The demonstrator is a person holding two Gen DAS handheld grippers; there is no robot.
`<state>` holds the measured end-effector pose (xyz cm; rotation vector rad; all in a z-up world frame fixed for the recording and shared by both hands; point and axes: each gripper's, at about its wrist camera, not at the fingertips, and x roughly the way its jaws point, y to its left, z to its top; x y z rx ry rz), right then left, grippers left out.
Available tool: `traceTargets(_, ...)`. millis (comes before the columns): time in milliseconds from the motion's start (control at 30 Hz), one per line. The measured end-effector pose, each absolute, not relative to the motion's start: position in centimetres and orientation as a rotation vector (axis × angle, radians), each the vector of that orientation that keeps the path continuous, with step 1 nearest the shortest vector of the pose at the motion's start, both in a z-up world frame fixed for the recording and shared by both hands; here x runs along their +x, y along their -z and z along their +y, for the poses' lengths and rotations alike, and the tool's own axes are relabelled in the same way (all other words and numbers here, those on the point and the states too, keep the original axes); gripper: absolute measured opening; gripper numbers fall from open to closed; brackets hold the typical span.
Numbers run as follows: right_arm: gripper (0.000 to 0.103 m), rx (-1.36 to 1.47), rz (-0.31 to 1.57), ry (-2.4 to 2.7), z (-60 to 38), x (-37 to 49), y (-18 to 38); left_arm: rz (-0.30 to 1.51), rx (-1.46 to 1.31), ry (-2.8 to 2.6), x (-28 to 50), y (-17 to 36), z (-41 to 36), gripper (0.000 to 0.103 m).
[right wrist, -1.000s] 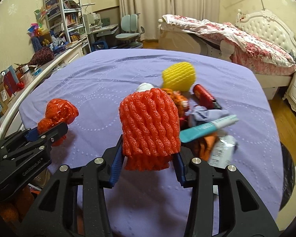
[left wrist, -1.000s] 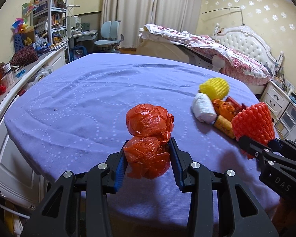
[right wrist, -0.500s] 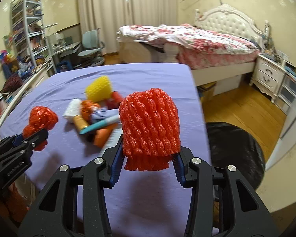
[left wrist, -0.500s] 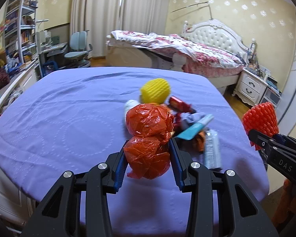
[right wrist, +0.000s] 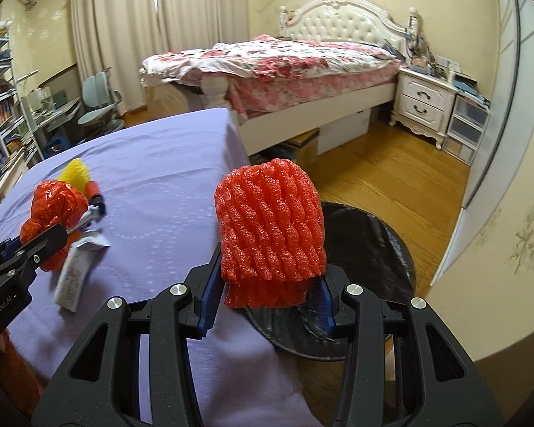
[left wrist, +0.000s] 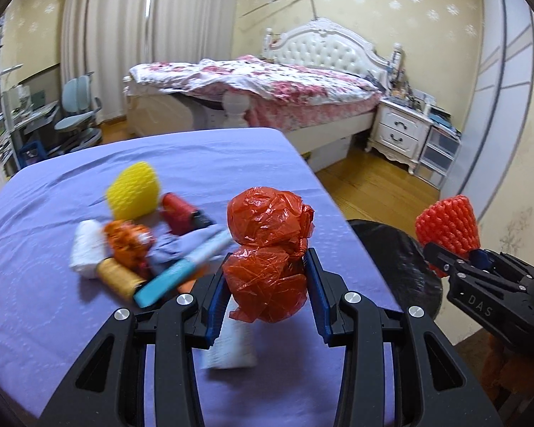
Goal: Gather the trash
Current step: 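Carry both items to the black bin and open both tools over it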
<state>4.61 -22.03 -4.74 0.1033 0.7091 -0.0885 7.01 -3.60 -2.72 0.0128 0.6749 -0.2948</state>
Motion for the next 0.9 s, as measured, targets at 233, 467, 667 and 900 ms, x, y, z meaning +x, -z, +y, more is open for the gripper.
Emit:
traceTargets(233, 0.043, 0.142, 0.737, 0.142, -25.5, 5.1, 6.3, 0.687, 0.065, 0.358, 8.5, 3.4, -8.3, 0.041)
traceTargets(467, 0.043, 0.174, 0.763, 0.181, -28.4, 5.7, 7.7, 0.706, 0.101, 0.385, 10.1, 4.2, -11.6, 0.041)
traceTargets(667, 0.043, 0.189, 0.772, 0.196, -29.8, 6.2, 8.3, 0.719, 0.132, 0.404, 11.0, 4.7, -13.6, 0.041)
traceTargets(900, 0.047, 0.212, 0.772, 0.21, -31.0, 6.8, 8.6, 0.745, 0.149, 0.399, 11.8, 5.4, -14.8, 0.06)
